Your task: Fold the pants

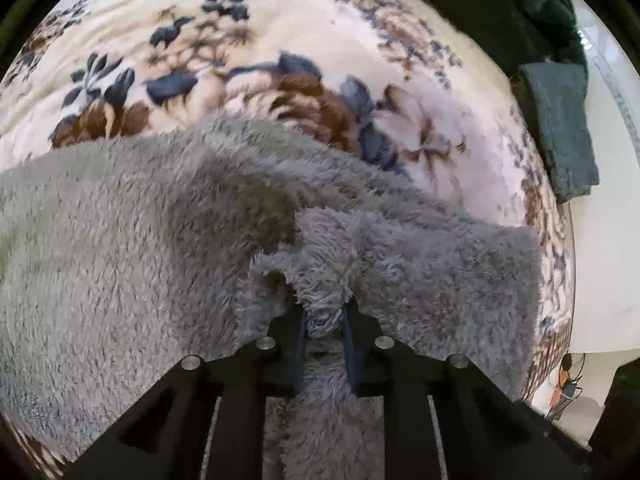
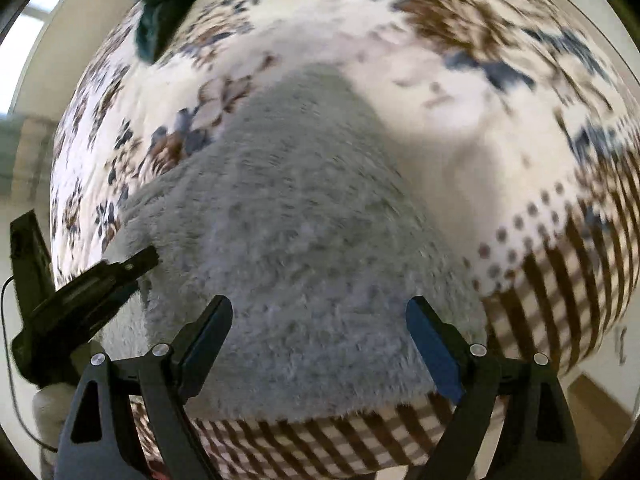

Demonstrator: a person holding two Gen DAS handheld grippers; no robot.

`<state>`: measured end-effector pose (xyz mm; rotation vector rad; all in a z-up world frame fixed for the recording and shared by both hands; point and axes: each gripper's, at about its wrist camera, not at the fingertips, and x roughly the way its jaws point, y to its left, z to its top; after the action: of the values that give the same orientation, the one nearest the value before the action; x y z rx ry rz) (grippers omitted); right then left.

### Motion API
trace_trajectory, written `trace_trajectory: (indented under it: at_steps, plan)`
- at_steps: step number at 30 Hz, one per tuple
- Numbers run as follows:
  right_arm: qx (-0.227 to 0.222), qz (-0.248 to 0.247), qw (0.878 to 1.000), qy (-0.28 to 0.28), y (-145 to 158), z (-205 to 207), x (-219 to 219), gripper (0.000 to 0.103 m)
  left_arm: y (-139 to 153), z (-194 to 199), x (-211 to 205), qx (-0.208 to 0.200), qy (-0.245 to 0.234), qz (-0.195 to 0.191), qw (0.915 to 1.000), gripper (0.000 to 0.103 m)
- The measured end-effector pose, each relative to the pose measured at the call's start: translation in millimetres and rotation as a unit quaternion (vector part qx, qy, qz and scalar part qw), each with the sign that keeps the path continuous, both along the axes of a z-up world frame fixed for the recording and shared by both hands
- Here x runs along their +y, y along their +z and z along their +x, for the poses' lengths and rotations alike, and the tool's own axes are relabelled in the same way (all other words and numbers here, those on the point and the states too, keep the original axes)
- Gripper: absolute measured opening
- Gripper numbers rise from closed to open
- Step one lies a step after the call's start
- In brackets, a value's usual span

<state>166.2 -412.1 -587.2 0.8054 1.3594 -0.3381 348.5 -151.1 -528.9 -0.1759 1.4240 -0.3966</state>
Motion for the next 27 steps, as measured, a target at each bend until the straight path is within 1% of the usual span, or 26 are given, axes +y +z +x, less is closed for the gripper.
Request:
trace_trajectory:
  at_steps: [2,3,6,9,10,11,12,14,16,17,18,19,20,21,23,25,27]
  plan:
    - [0.0,0.009,1.0,-0.004,1.6,-5.7,9.2,0.091,13.7,-6.1,12.9,-0.021,0.007,-0.009,0.9997,0.01]
    - [0.001,0.01,1.0,-0.004,5.1,-10.8,13.3,0.091,19.0,-9.7,21.8,-0.021,0.014,-0.014,0.9996,0.009]
    - [0.001,0.022,1.0,-0.001,7.4,-21.8,22.5,0.091,30.2,-16.1,46.6,-0.012,0.035,-0.026,0.999,0.009]
    - [0.005,0.041,0.999,0.012,0.6,-19.2,34.6,0.091,28.0,-17.1,56.8,-0.004,0.037,-0.021,0.9991,0.01]
    - [0.007,0.043,0.999,0.019,-1.0,-17.8,37.7,0.091,20.4,-15.0,55.1,0.006,0.033,-0.021,0.9992,0.014]
    - [0.007,0.046,0.999,0.024,-2.9,-16.3,41.5,0.091,11.5,-12.6,56.3,0.023,0.035,-0.027,0.9988,0.015]
    - [0.009,0.048,0.998,0.028,-4.6,-15.2,45.3,0.091,2.5,-10.2,58.1,0.046,0.044,-0.038,0.9973,0.018]
    - [0.015,0.053,0.998,0.031,-6.8,-15.4,49.7,0.091,-6.2,-9.0,65.2,0.077,0.065,-0.049,0.9937,0.026]
    - [0.017,0.066,0.997,0.027,-9.5,-15.7,53.9,0.091,-3.6,-11.7,73.2,0.078,0.082,-0.064,0.9915,0.035]
    - [0.02,0.073,0.997,0.024,-10.9,-16.9,55.8,0.09,-1.4,-13.8,75.9,0.075,0.086,-0.064,0.9914,0.038]
    - [0.022,0.081,0.996,0.018,-12.4,-20.2,56.6,0.09,0.9,-17.1,78.9,0.075,0.091,-0.059,0.9913,0.046]
    - [0.022,0.093,0.995,0.011,-15.5,-21.9,57.8,0.09,2.3,-21.2,81.3,0.078,0.094,-0.06,0.9907,0.048]
    - [0.019,0.115,0.993,-0.002,-20.7,-25.3,60.0,0.088,3.1,-25.4,82.9,0.082,0.096,-0.065,0.9898,0.048]
    - [0.017,0.13,0.991,-0.012,-25.3,-27.3,61.0,0.074,2.8,-29.7,83.7,0.088,0.097,-0.067,0.9892,0.048]
    - [0.018,0.171,0.984,-0.038,-40.5,-31.3,65.9,0.031,-1.3,-37.8,81.8,0.099,0.092,-0.067,0.9885,0.048]
    - [0.015,0.194,0.978,-0.068,-51.4,-35.3,69.4,0.013,-7.0,-43.2,78.2,0.111,0.085,-0.063,0.9882,0.048]
    - [0.014,0.197,0.976,-0.088,-52.7,-38.2,77.0,0.008,-11.6,-50.3,74.9,0.129,0.081,-0.062,0.9864,0.048]
